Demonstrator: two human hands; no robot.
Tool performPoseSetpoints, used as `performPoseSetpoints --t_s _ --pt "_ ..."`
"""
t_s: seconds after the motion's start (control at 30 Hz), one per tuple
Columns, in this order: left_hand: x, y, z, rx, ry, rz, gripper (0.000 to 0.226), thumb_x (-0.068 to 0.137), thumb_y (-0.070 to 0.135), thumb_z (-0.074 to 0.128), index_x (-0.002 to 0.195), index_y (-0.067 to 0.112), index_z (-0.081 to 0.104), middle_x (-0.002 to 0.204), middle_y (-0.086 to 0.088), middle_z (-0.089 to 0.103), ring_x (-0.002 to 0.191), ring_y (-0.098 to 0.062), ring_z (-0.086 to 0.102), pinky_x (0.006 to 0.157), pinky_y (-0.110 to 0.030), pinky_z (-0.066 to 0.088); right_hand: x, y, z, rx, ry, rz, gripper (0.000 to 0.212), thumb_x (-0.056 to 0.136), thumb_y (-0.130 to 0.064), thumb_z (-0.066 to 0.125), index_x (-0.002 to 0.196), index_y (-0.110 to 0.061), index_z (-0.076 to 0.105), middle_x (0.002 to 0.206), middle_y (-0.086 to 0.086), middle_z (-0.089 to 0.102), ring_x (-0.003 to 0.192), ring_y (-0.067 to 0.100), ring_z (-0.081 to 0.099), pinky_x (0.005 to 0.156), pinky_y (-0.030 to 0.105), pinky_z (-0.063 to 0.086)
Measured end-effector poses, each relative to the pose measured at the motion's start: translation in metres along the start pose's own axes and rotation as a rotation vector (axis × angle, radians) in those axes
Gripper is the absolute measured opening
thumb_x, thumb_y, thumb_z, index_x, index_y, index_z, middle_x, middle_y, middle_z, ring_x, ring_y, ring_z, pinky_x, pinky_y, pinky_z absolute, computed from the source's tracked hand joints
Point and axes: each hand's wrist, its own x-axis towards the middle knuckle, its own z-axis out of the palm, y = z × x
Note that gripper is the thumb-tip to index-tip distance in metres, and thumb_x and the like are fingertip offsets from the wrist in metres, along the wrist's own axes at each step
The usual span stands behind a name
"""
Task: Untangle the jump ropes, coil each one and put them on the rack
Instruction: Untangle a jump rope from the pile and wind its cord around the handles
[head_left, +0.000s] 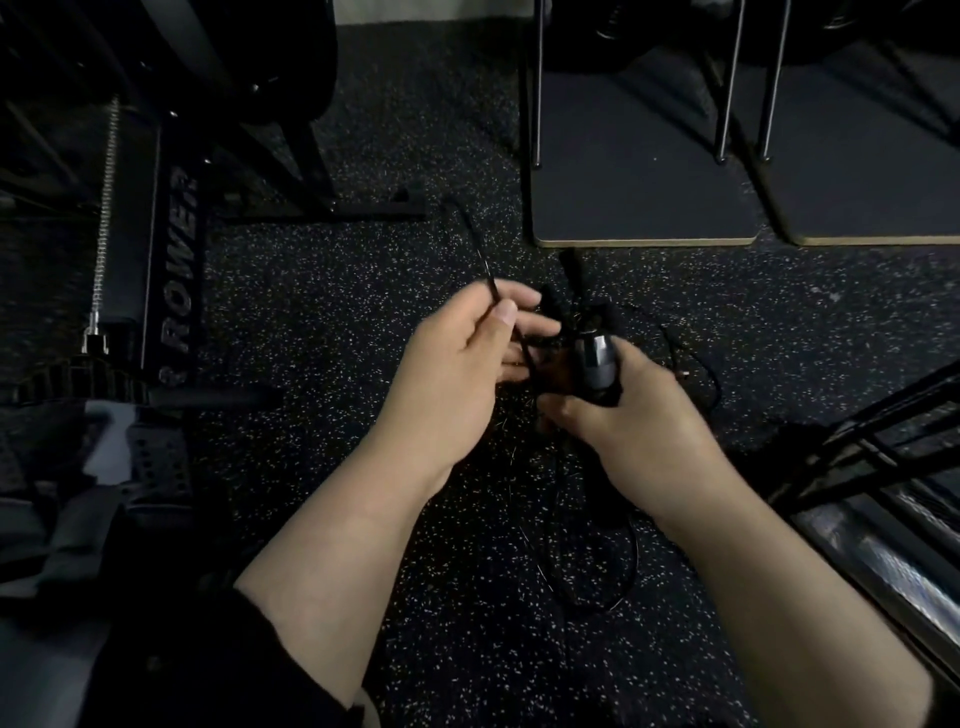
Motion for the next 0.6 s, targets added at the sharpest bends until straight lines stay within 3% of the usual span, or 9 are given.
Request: performPoseSetpoints --t_s 0.13,0.23,0.3,0.4,0.5,0.57,0.6 --pt "0.000 0.009 0.001 -0.171 -0.018 0.044 0.027 0.112 0.016 0.038 0.118 0.019 0.064 0.108 -0.002 0.078 0.097 -0.021 0.075 0.089 -0.041 0.060 0.002 0.002 0.004 0.009 0.065 -0.041 0.022 0.088 -0.014 0.079 0.101 -0.027 0.066 0.087 -0.006 0.077 0.077 0.010 0.070 0.066 0.017 0.051" --pt "-0.001 0.008 -0.001 -0.300 -0.074 0.007 0.029 0.112 0.018 0.038 0.127 0.028 0.061 0.119 0.000 0.075 0.110 -0.017 0.072 0.097 -0.039 0.057 0.003 -0.002 0.002 0.079 0.192 -0.074 0.017 0.089 -0.014 0.077 0.098 -0.025 0.067 0.089 -0.003 0.076 0.083 0.018 0.071 0.075 0.033 0.058" --pt "-0.002 -0.003 -0.004 -0.183 -0.107 -0.069 0.032 0.110 0.017 0.044 0.129 0.034 0.064 0.121 0.010 0.074 0.113 -0.005 0.068 0.103 -0.036 0.053 0.002 -0.006 -0.001 0.186 0.227 -0.076 0.016 0.090 -0.013 0.076 0.099 -0.023 0.067 0.090 0.004 0.076 0.084 0.025 0.073 0.081 0.044 0.061" --pt "-0.004 -0.026 -0.003 0.194 -0.293 -0.186 0.032 0.105 0.019 0.052 0.121 0.042 0.068 0.112 0.010 0.075 0.101 -0.006 0.067 0.089 -0.029 0.051 0.000 -0.016 -0.007 0.378 0.201 -0.100 0.019 0.093 -0.004 0.071 0.102 -0.019 0.063 0.087 0.008 0.078 0.072 0.021 0.069 0.074 0.036 0.060" --pt "-0.009 -0.046 0.008 0.240 -0.483 -0.263 0.026 0.105 0.023 0.057 0.121 0.041 0.064 0.123 0.014 0.071 0.113 -0.001 0.062 0.094 -0.017 0.047 -0.001 -0.021 -0.011 0.513 0.186 -0.129 0.020 0.094 0.000 0.068 0.102 -0.017 0.060 0.086 0.010 0.077 0.070 0.020 0.065 0.070 0.030 0.056" --pt "-0.011 -0.056 0.015 0.269 -0.483 -0.291 0.016 0.105 0.023 0.057 0.113 0.034 0.065 0.116 0.011 0.071 0.103 -0.003 0.064 0.081 -0.009 0.046 -0.001 -0.022 -0.012 0.548 0.185 -0.134 0.021 0.095 0.000 0.067 0.101 -0.018 0.059 0.087 0.010 0.076 0.072 0.020 0.066 0.072 0.031 0.055" --pt "-0.010 -0.061 0.017 0.297 -0.459 -0.296 0.014 0.106 0.022 0.055 0.109 0.029 0.067 0.107 0.011 0.072 0.095 -0.008 0.066 0.072 -0.011 0.046 -0.001 -0.022 -0.012 0.562 0.183 -0.135 0.020 0.095 0.000 0.067 0.102 -0.018 0.059 0.089 0.010 0.076 0.073 0.020 0.066 0.073 0.032 0.055"
